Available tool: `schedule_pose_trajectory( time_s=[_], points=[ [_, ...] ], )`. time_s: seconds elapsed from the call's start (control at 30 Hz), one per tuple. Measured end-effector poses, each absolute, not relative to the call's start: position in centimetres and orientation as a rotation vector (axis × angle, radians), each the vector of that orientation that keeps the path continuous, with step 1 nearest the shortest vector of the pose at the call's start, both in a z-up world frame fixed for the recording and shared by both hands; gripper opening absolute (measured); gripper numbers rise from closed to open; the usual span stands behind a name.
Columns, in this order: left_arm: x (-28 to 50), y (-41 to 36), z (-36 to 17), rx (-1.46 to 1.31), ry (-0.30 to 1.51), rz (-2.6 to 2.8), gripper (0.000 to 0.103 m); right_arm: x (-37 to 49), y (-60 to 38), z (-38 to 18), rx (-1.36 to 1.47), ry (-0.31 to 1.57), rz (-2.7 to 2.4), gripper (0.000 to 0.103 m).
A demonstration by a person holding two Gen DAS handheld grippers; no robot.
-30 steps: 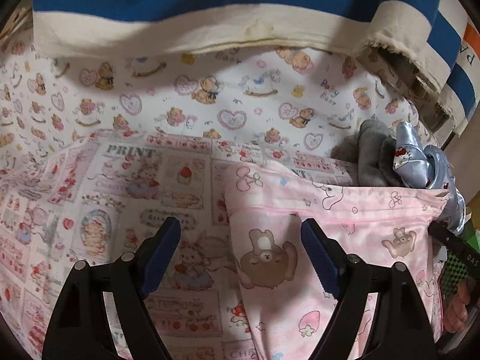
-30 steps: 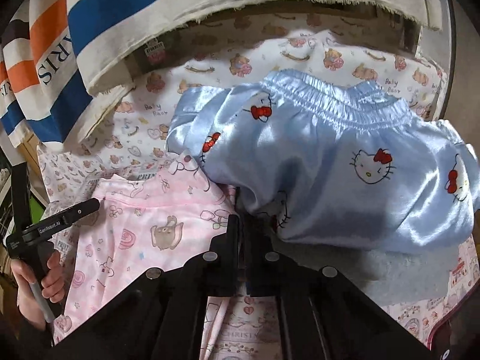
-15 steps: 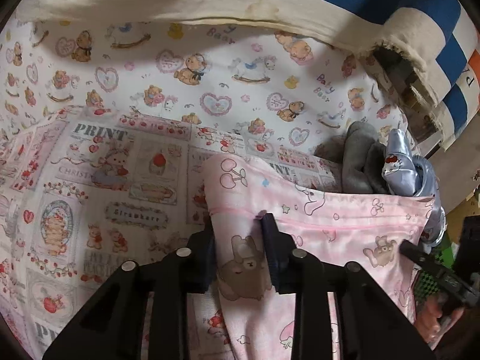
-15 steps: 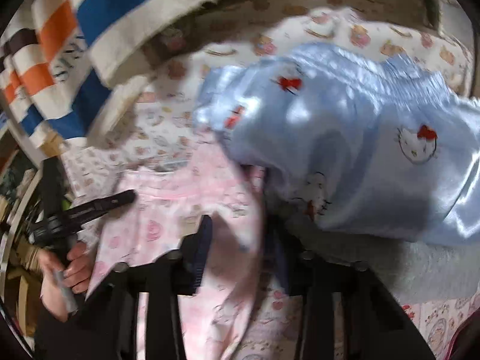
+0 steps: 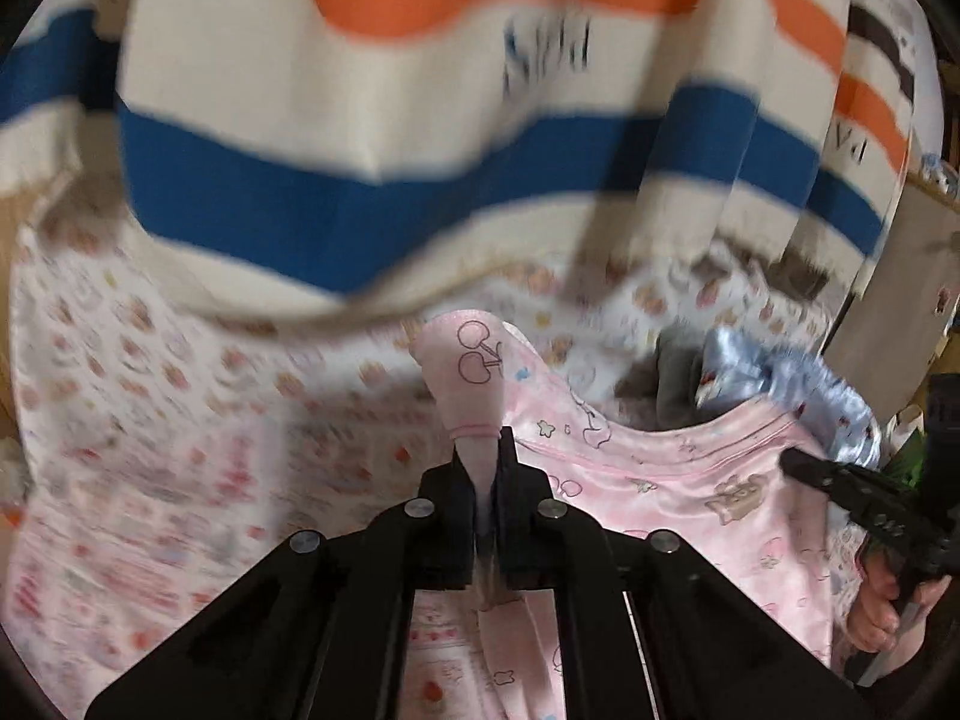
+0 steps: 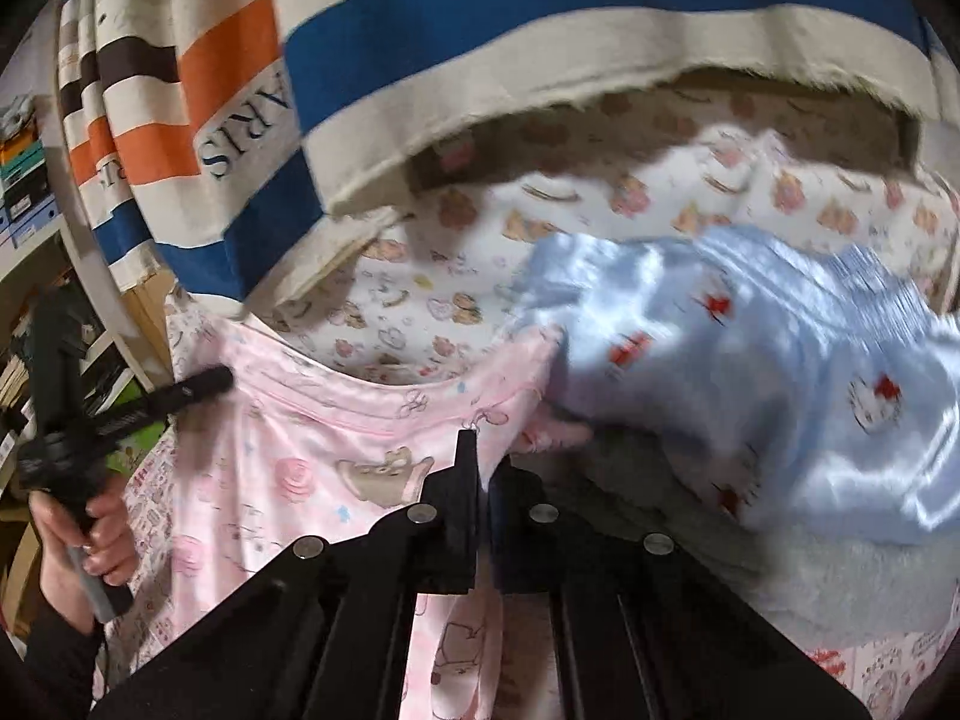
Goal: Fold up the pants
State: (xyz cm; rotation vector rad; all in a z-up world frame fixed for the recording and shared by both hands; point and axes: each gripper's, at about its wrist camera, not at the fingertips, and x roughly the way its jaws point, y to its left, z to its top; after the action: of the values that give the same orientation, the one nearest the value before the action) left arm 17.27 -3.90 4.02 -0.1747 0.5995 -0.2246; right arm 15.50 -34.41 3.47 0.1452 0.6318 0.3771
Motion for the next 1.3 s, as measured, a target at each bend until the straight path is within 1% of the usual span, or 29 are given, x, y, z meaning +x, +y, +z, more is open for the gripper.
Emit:
schedule_pose_trajectory(
  time_s=[0.1, 0.2, 0.27, 0.4, 0.53, 0.57, 0.6, 0.63, 0.67, 0.7, 0.73, 0.8, 0.87, 0.9, 0.93, 1.0, 1.17, 1.3],
  points=[
    [15.9, -2.7, 6.3, -0.155, 0.538, -0.195, 0.004, 15.7, -33.1, 4.7, 0.112, 0.578, 0.409, 0.002],
    [16.9, -1.9, 6.4, -0.128, 0.577, -0.133, 0.005, 18.2, -31.8, 4.3, 0.123, 0.639, 0.405, 0.002],
    [18.7, -1.8, 4.9, -0.105, 0.636, -0.096, 0.005, 20.3, -30.9, 3.1, 0.129, 0.701, 0.397, 0.002],
    [22.2, -0.9, -0.5, -0.114, 0.77, -0.043, 0.005, 22.8, -28.7, 0.1, 0.07, 0.782, 0.359, 0.002],
    [23.3, 0.4, -4.2, -0.137, 0.843, -0.04, 0.005, 24.1, -28.2, -2.1, 0.039, 0.845, 0.337, 0.002],
    [23.4, 0.2, -4.6, -0.129, 0.856, -0.036, 0.007, 24.4, -28.3, -2.5, 0.033, 0.857, 0.318, 0.003],
    [23.4, 0.2, -4.9, -0.124, 0.865, -0.036, 0.011, 24.6, -28.4, -2.7, 0.031, 0.863, 0.305, 0.003],
    [23.4, 0.2, -5.0, -0.124, 0.864, -0.033, 0.013, 24.7, -28.6, -2.9, 0.034, 0.871, 0.297, 0.005],
    [23.1, 0.1, -4.9, -0.121, 0.86, -0.027, 0.023, 24.9, -28.7, -3.0, 0.036, 0.875, 0.293, 0.008],
    [22.7, 0.0, -4.7, -0.113, 0.855, -0.012, 0.038, 24.7, -28.9, -3.0, 0.039, 0.876, 0.284, 0.019],
    [22.3, 0.1, -4.5, -0.105, 0.846, -0.004, 0.042, 24.5, -29.3, -2.8, 0.039, 0.869, 0.272, 0.025],
    [20.8, 0.0, -3.9, -0.087, 0.828, -0.015, 0.043, 23.1, -30.0, -2.2, 0.052, 0.842, 0.305, 0.029],
    [18.9, 0.1, -3.3, -0.087, 0.811, -0.029, 0.043, 21.5, -30.4, -1.7, 0.045, 0.843, 0.359, 0.036],
    [17.9, 0.2, -3.0, -0.099, 0.805, -0.042, 0.043, 20.9, -30.5, -1.6, 0.042, 0.842, 0.374, 0.046],
    [16.8, 0.1, -2.8, -0.108, 0.798, -0.06, 0.044, 20.0, -30.8, -1.4, 0.045, 0.835, 0.381, 0.054],
    [14.1, -0.5, -2.6, -0.098, 0.793, -0.08, 0.045, 18.1, -31.5, -1.2, 0.079, 0.834, 0.421, 0.054],
    [8.0, -2.6, -3.4, -0.08, 0.808, -0.131, 0.045, 13.3, -33.4, -1.2, 0.15, 0.876, 0.512, 0.055],
    [5.7, -4.2, -4.8, -0.1, 0.847, -0.198, 0.043, 10.5, -34.4, -2.0, 0.225, 0.927, 0.56, 0.055]
  ],
)
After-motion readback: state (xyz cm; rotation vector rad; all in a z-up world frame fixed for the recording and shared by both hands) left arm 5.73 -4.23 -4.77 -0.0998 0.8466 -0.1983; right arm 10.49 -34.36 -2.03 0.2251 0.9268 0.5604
